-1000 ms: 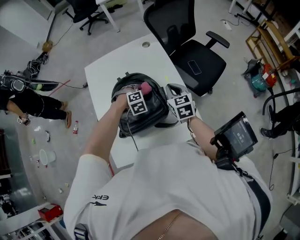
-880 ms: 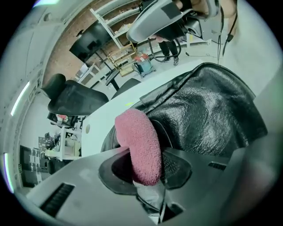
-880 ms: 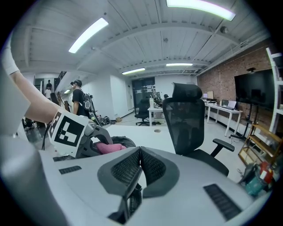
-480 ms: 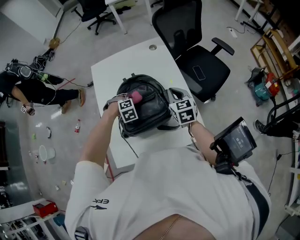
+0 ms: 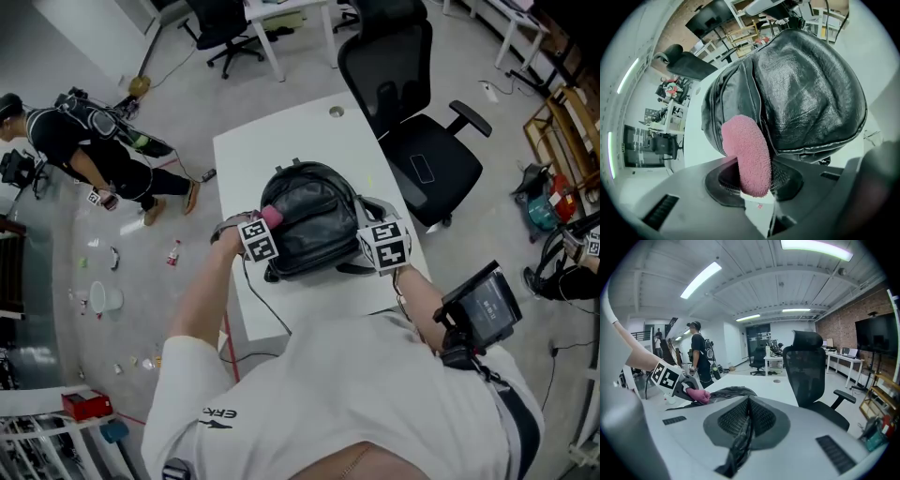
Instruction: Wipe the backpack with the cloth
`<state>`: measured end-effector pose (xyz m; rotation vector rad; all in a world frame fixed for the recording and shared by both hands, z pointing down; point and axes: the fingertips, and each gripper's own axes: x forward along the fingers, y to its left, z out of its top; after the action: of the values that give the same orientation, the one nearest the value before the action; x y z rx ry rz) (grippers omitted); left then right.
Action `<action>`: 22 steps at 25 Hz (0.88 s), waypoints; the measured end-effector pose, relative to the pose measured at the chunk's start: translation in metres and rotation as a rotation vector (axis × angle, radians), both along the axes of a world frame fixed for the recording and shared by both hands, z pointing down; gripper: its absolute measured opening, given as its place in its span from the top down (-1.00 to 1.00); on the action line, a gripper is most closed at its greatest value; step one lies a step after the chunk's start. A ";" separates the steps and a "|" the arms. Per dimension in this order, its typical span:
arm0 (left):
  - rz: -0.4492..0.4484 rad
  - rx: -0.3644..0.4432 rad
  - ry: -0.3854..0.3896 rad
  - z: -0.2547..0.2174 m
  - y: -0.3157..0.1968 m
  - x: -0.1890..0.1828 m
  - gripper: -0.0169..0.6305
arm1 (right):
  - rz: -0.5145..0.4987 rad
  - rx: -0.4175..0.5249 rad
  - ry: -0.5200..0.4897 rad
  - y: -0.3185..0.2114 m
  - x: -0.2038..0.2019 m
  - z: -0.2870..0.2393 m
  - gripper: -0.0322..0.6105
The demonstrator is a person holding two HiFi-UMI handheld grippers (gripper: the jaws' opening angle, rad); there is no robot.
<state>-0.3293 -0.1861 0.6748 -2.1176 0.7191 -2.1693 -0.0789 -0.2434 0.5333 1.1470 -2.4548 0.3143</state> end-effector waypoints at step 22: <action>0.380 0.118 0.094 -0.030 -0.041 0.190 0.66 | 0.112 0.008 0.028 0.023 0.052 -0.006 0.89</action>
<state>-0.1392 -0.2267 0.6448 -2.1015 0.3949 -1.7984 -0.0271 -0.2204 0.5272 1.2859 -2.3747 0.3188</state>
